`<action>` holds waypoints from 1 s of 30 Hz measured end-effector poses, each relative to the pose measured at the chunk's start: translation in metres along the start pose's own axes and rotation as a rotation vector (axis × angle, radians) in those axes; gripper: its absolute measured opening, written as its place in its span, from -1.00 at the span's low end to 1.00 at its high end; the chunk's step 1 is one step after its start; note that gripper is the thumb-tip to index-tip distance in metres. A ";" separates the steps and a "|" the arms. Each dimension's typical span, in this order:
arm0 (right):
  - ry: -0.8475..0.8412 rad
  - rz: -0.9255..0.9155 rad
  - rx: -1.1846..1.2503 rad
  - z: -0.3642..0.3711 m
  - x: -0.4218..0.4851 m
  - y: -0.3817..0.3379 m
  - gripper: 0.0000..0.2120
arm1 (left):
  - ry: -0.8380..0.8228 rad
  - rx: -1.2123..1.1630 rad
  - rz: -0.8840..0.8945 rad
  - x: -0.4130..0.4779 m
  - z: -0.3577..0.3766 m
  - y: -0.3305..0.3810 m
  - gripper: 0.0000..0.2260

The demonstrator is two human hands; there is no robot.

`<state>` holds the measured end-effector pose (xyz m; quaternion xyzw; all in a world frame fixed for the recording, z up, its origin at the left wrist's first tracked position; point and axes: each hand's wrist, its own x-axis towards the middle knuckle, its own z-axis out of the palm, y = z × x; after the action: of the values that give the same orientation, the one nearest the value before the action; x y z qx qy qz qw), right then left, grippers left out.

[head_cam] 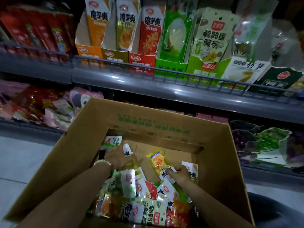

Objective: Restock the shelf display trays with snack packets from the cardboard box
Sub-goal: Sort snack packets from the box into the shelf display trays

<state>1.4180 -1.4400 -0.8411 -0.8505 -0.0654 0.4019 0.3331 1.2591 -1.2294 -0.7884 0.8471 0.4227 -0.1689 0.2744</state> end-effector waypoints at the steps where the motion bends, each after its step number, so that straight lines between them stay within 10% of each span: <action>1: 0.012 0.006 0.011 -0.001 -0.003 -0.003 -0.33 | 0.011 0.064 -0.025 0.005 0.003 0.003 -0.18; 9: 0.063 -0.017 0.222 0.000 -0.005 -0.007 -0.87 | 0.197 0.002 -0.026 0.025 0.009 -0.005 -0.18; 13: 0.121 -0.162 0.260 -0.002 -0.016 -0.027 -0.77 | 0.151 -0.179 0.112 0.022 -0.004 -0.003 -0.79; 24: 0.272 -0.582 0.369 -0.082 -0.095 -0.112 -0.89 | 0.109 -0.562 0.422 -0.058 -0.094 0.045 -0.70; 30: -0.022 -0.633 0.390 -0.133 -0.173 -0.142 -0.89 | 0.176 -0.601 0.558 -0.124 -0.166 0.077 -0.87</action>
<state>1.4210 -1.4643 -0.5819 -0.7044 -0.2511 0.2929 0.5958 1.2580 -1.2440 -0.5675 0.8225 0.2291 0.1159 0.5075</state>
